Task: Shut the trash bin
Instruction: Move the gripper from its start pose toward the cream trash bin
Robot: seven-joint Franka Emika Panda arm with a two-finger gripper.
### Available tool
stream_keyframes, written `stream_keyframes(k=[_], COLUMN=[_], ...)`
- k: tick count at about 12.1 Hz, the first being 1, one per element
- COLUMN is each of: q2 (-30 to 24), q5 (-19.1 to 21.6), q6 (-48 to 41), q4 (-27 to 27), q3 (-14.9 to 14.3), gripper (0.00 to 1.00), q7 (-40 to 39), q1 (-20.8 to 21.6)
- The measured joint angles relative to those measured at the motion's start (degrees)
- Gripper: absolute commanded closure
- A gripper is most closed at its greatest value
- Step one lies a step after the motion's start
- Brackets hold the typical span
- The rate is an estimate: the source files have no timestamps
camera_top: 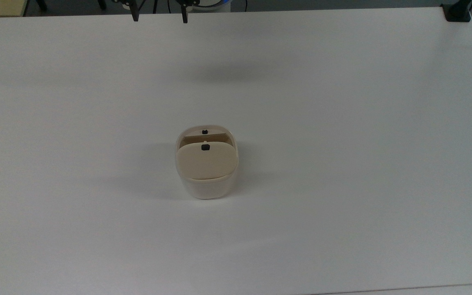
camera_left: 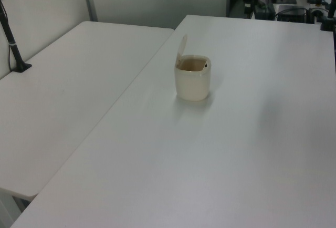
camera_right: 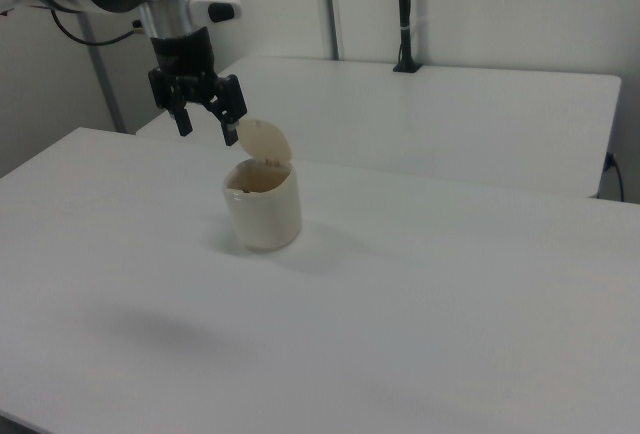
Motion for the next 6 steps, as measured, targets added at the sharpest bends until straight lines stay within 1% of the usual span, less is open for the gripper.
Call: stream_keyframes(k=[1,2,3,4,5,6], q2=[0.00,0.00,0.00,0.00,0.00,0.00], q5=[-0.01,-0.01,-0.02,-0.03,-0.04,-0.04], q6=[0.00,0.00,0.00,0.00,0.00,0.00], q4=[0.00,0.00,0.00,0.00,0.00,0.00], q3=[0.00,0.00,0.00,0.00,0.00,0.00], gripper=[0.69,0.77,0.88,0.95,0.99,1.00], q7=[-0.36,-1.14,-1.72,-2.50,-3.05,-3.37], q1=[0.00,0.00,-0.01,-0.02,-0.02,-0.03])
